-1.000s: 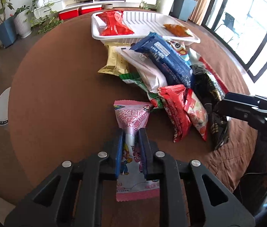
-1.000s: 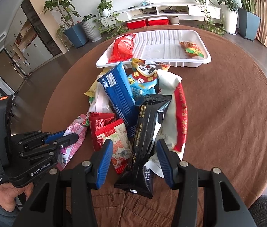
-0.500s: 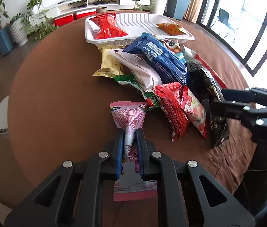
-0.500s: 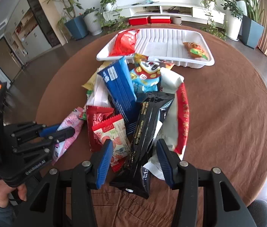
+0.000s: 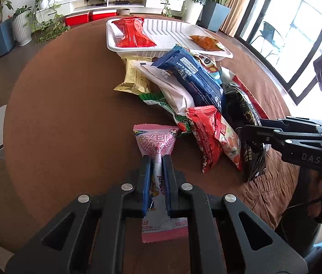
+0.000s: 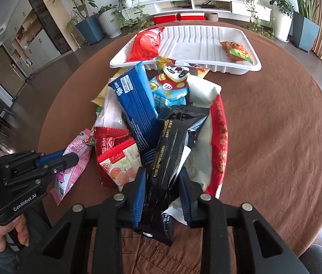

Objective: Organize snacks
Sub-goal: 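Grasp the pink candy bag with the left tool while the right tool grasps the black bar, then lower the pink bag into the tray with the left tool while the right tool lowers the black bar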

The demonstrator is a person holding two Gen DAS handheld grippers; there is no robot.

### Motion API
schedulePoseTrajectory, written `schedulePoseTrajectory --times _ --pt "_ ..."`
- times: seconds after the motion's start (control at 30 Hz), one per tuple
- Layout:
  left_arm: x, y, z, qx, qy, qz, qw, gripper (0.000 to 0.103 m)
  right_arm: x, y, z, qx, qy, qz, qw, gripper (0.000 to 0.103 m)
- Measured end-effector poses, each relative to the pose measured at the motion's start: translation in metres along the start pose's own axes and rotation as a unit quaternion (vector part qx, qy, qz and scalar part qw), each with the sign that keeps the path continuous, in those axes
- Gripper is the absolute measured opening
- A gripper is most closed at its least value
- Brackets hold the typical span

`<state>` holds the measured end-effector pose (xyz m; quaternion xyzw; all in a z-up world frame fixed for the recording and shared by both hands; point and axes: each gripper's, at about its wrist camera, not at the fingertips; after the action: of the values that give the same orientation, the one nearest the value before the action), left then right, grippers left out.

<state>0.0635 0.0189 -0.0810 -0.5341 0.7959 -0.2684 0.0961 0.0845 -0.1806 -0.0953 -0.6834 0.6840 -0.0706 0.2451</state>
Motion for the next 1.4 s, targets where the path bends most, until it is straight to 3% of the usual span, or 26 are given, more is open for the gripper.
schedulePoseTrajectory --times 0.17,0.7,0.83,0.9,0.93,1.07,1.13,1.17,1.23,1.33,1.4 --pt "0.007 0.003 0.000 0.001 -0.013 0.015 0.9998 0.009 -0.002 -0.002 0.005 -0.003 0.003 -0.004 1.000 0.029" --pt "0.001 0.006 -0.008 0.007 0.012 -0.007 0.9999 0.005 0.007 0.001 -0.022 0.035 -0.048 0.035 0.998 0.022" --pt "0.004 0.001 -0.005 -0.019 -0.011 -0.005 0.9997 0.013 0.006 0.003 -0.018 0.023 -0.055 0.035 0.998 0.022" --pt "0.006 0.001 0.000 -0.034 -0.025 0.000 0.9991 0.026 0.004 0.004 -0.018 0.024 -0.057 0.033 0.998 0.022" --pt "0.010 0.002 0.008 -0.059 -0.030 0.014 0.9977 0.037 0.004 0.004 -0.018 0.025 -0.059 0.032 0.997 0.022" --pt "0.023 -0.008 0.015 -0.109 -0.050 0.086 0.9891 0.038 0.006 0.005 -0.021 0.030 -0.066 0.035 0.997 0.022" --pt "0.024 -0.016 0.019 -0.128 -0.041 0.101 0.9857 0.035 0.010 0.005 -0.024 0.037 -0.076 0.045 0.995 0.022" --pt "0.028 -0.020 0.021 -0.138 -0.039 0.116 0.9829 0.028 0.011 0.006 -0.025 0.039 -0.080 0.046 0.995 0.022" --pt "0.040 -0.023 0.023 -0.158 -0.051 0.154 0.9740 0.025 0.012 0.008 -0.026 0.040 -0.087 0.045 0.994 0.022" --pt "0.060 -0.023 0.025 -0.185 -0.071 0.207 0.9581 0.024 0.015 0.009 -0.030 0.045 -0.097 0.049 0.993 0.022" --pt "0.062 -0.025 0.026 -0.194 -0.067 0.211 0.9556 0.024 0.018 0.010 -0.034 0.049 -0.103 0.052 0.992 0.022"
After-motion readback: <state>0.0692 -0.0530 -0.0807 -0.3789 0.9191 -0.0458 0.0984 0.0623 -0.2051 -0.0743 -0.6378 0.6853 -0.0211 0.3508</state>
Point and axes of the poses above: each gripper's, at about its wrist camera, not at the fingertips, and z roughly the way its jaws point, x to its right, y to its underside, and after that the axes turned 3 degrees about z, right-handed
